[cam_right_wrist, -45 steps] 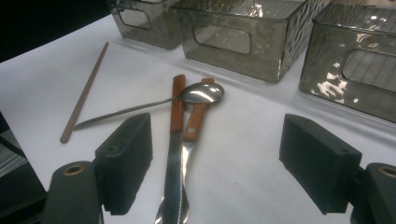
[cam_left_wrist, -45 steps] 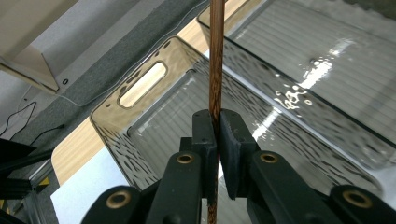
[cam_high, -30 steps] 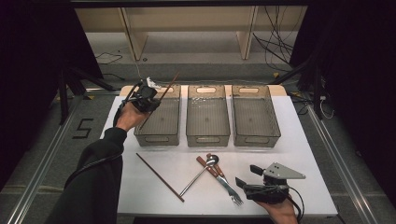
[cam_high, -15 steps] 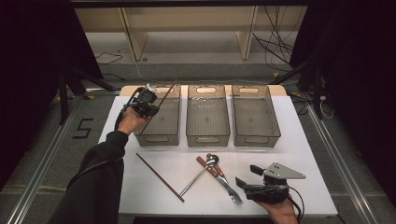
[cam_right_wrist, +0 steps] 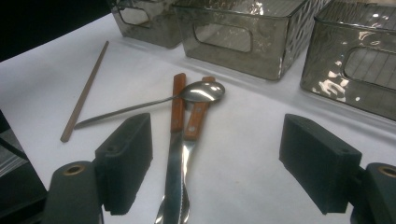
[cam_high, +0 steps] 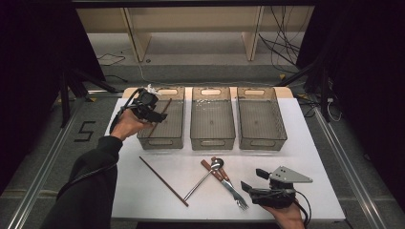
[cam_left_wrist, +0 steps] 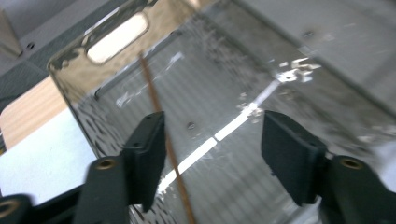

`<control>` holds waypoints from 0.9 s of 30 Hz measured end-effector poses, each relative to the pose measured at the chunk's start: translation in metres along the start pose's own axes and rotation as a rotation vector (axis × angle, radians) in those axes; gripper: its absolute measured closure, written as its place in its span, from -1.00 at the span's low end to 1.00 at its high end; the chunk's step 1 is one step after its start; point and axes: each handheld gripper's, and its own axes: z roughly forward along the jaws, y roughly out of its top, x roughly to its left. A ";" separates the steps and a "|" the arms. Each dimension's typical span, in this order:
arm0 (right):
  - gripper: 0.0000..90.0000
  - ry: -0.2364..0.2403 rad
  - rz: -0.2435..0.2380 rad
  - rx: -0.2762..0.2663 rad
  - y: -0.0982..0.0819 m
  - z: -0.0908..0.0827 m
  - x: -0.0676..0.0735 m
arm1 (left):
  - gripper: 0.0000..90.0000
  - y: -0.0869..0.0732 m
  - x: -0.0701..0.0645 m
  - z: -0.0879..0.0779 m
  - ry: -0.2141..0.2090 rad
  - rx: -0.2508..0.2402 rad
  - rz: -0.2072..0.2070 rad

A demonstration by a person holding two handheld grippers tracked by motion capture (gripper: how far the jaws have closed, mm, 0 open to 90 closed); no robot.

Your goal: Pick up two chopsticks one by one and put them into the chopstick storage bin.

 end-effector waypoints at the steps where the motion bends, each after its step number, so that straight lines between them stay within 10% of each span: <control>1: -0.42 0.000 0.000 0.000 0.000 0.000 0.000 | -0.19 0.000 -0.002 -0.005 -0.015 -0.006 0.011; 14: -0.42 0.000 0.001 0.000 0.000 0.001 0.001 | -0.61 -0.013 -0.049 -0.050 -0.144 0.037 0.258; 27: -0.43 0.001 0.000 -0.017 0.001 -0.001 0.001 | -0.64 -0.038 -0.085 -0.051 -0.213 0.140 0.455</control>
